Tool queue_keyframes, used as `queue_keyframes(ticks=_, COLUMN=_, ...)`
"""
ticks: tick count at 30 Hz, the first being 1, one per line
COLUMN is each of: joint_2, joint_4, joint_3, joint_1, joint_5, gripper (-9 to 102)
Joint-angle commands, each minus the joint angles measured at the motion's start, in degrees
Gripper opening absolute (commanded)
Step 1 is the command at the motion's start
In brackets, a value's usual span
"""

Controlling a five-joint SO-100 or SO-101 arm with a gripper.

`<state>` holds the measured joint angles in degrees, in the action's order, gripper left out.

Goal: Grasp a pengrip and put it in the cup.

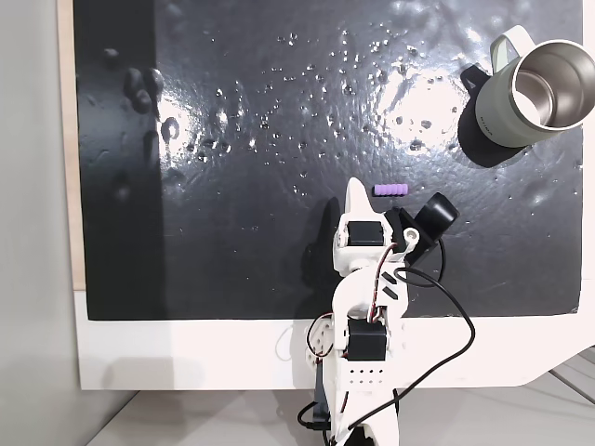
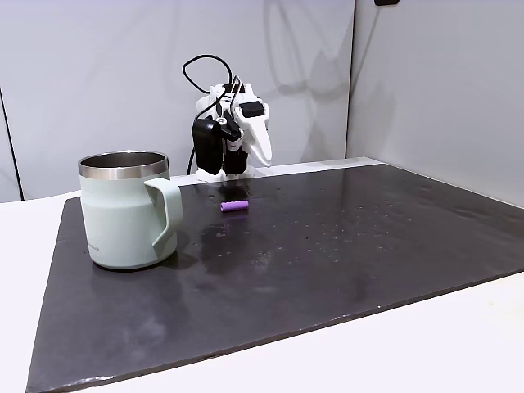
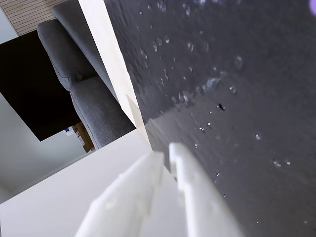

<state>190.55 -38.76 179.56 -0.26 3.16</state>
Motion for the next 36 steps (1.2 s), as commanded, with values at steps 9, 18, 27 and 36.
queue_keyframes(ticks=9, joint_2=0.5, joint_4=-1.5, joint_3=-8.9, joint_1=-1.1, joint_5=-8.5, gripper=0)
queue_keyframes(ticks=18, joint_2=-19.1, joint_4=-17.0, joint_3=-37.7, joint_1=-0.7, joint_5=-10.6, gripper=0)
queue_keyframes(ticks=27, joint_2=-43.9, joint_4=-35.7, joint_3=-65.2, joint_1=1.9, joint_5=-7.9, gripper=3)
queue_keyframes(ticks=36, joint_2=-65.5, joint_4=-49.6, joint_3=-81.4, joint_1=4.1, joint_5=-7.6, gripper=18)
